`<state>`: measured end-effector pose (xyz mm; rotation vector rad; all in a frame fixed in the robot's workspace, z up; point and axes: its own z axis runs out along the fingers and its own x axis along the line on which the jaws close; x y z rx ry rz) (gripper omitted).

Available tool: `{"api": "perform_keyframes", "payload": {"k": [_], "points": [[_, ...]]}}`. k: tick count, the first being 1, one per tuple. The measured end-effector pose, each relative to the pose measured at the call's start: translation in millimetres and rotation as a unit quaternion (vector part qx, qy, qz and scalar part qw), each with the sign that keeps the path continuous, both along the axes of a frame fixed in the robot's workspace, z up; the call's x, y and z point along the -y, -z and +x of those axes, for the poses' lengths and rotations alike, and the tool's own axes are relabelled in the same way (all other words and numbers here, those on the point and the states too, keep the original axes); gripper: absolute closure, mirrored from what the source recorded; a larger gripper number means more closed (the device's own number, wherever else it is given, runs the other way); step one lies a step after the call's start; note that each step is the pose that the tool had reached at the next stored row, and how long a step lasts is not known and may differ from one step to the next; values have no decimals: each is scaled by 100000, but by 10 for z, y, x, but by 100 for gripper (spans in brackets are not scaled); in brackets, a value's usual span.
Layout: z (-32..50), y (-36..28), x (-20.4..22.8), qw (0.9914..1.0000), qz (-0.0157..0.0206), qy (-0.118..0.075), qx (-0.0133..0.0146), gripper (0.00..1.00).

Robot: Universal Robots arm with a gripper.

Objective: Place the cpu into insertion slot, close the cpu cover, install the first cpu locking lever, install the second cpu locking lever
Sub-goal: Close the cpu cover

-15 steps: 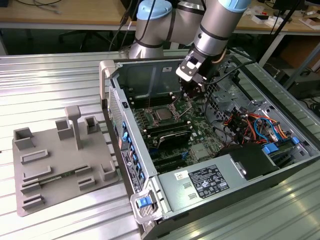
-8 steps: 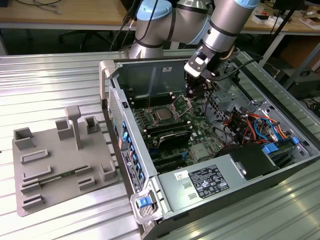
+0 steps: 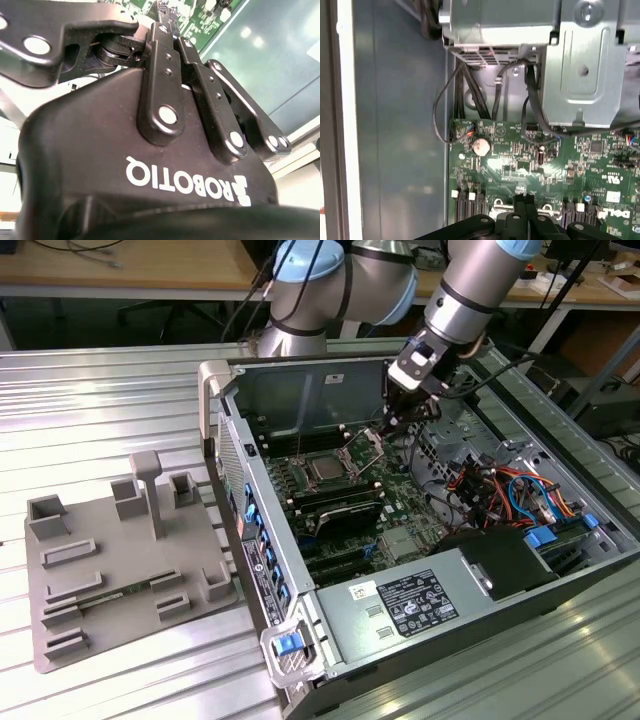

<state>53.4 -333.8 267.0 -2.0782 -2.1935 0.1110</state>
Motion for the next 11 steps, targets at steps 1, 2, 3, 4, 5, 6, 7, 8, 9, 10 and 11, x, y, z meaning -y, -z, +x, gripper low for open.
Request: {"api": "perform_keyframes", "payload": {"k": [1, 2, 3, 4, 5, 6, 7, 8, 9, 10, 11], "points": [[54, 3, 0, 99998, 3, 6, -551, 89], [117, 13, 0, 99993, 19, 0, -1174, 89], [152, 30, 0, 99988, 30, 0, -1572, 89], [172, 47, 0, 99983, 23, -5, -1822, 89], [180, 62, 0, 99981, 27, 2, -1940, 89], [187, 78, 0, 99979, 26, 2, -2037, 89], [190, 94, 0, 99978, 23, 2, -2104, 89], [191, 114, 0, 99977, 23, 1, -2153, 89], [191, 143, 0, 99976, 30, 10, -2173, 89], [189, 161, 0, 99976, 26, 7, -2177, 89], [187, 175, 0, 99976, 20, 3, -2179, 89]]}}
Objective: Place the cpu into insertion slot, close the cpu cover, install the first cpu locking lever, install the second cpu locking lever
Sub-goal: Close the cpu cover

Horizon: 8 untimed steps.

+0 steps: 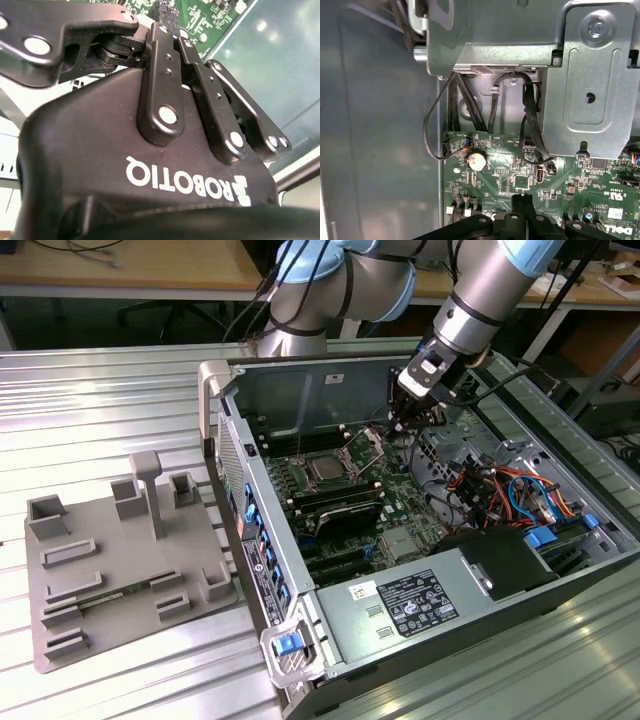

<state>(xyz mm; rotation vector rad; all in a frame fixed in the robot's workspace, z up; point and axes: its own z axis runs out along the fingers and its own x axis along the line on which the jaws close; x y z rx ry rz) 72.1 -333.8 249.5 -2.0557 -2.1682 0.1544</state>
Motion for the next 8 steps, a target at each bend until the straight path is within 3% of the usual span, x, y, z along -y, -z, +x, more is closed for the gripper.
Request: {"api": "perform_keyframes", "payload": {"k": [3, 8], "points": [[-64, 34, 0, 100000, 21, -8, 2, 89], [-282, 37, -1, 100000, 77, -4, 144, 89]]}}
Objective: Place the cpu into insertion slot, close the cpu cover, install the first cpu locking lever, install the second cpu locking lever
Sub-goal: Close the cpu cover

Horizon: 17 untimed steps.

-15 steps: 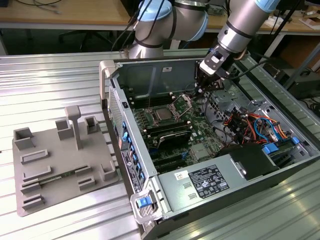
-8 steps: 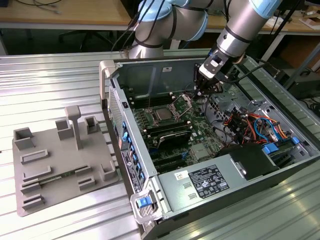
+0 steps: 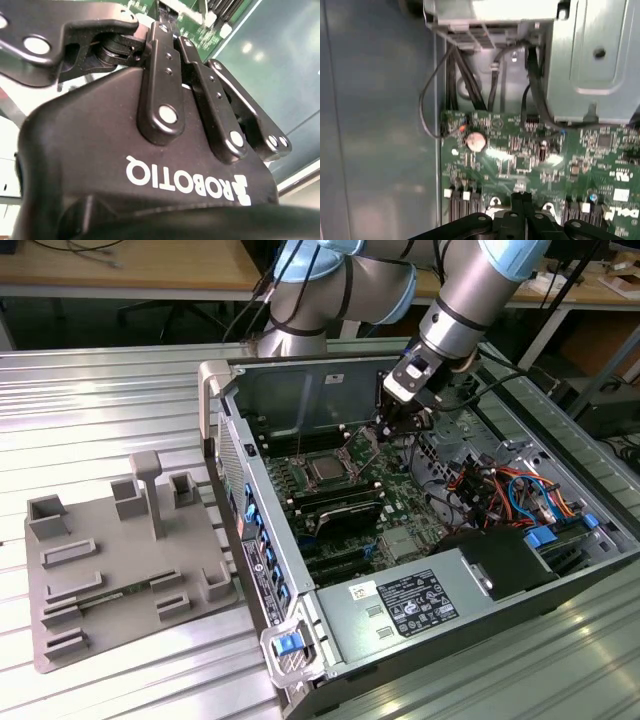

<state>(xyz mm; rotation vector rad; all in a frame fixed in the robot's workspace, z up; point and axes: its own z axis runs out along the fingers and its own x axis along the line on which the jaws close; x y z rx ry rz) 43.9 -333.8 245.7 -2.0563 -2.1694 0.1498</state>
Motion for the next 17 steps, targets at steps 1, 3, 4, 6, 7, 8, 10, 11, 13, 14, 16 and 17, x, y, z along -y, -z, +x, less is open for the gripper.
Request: {"api": "perform_keyframes", "payload": {"k": [1, 3, 4, 6, 7, 8, 10, 11, 13, 14, 16, 17], "points": [[-36, 0, 0, 100000, 15, 0, 51, 89], [-109, 0, 1, 100000, 48, 2, 174, 89], [-139, 0, 1, 100000, 60, 3, 225, 89], [-202, 0, 1, 99999, 126, 0, 327, 89], [-284, 3, 5, 99999, 303, 3, 445, 89], [-312, 7, 6, 99998, 475, -2, 462, 89], [-363, 25, 14, 99993, 1112, -154, 468, 89], [-383, 36, 18, 99989, 1353, -276, 469, 89], [-432, 63, 29, 99981, 1818, -584, 463, 89], [-439, 74, 34, 99977, 1922, -816, 459, 89], [-451, 109, 45, 99959, 2067, -1946, 437, 89], [-457, 126, 47, 99947, 2108, -2445, 429, 89]]}}
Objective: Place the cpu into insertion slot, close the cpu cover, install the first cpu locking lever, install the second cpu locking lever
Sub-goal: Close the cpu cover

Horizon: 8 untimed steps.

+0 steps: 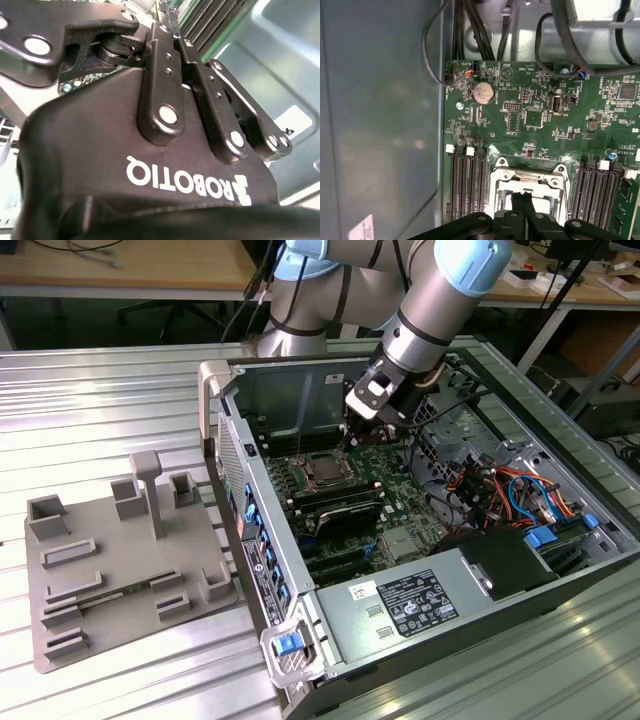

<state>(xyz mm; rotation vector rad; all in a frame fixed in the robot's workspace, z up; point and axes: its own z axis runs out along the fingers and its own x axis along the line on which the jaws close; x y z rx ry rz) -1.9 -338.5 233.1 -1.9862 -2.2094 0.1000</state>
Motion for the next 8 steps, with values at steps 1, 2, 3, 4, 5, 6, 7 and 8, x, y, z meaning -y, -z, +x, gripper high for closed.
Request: {"api": "perform_keyframes", "payload": {"k": [1, 2, 3, 4, 5, 6, 7, 8], "points": [[-29, 27, 1, 99999, 45, -409, 1, 89], [-54, 39, 1, 99999, 58, -479, 5, 89], [-86, 48, 2, 99999, 59, -515, 4, 89], [-122, 55, 4, 99999, 53, -508, 2, 89], [-158, 62, 7, 99999, 47, -506, 2, 89], [-177, 65, 10, 99999, 47, -515, 5, 89], [-224, 75, 21, 99999, 50, -515, 9, 89], [-265, 83, 32, 99999, 54, -510, 16, 89]]}}
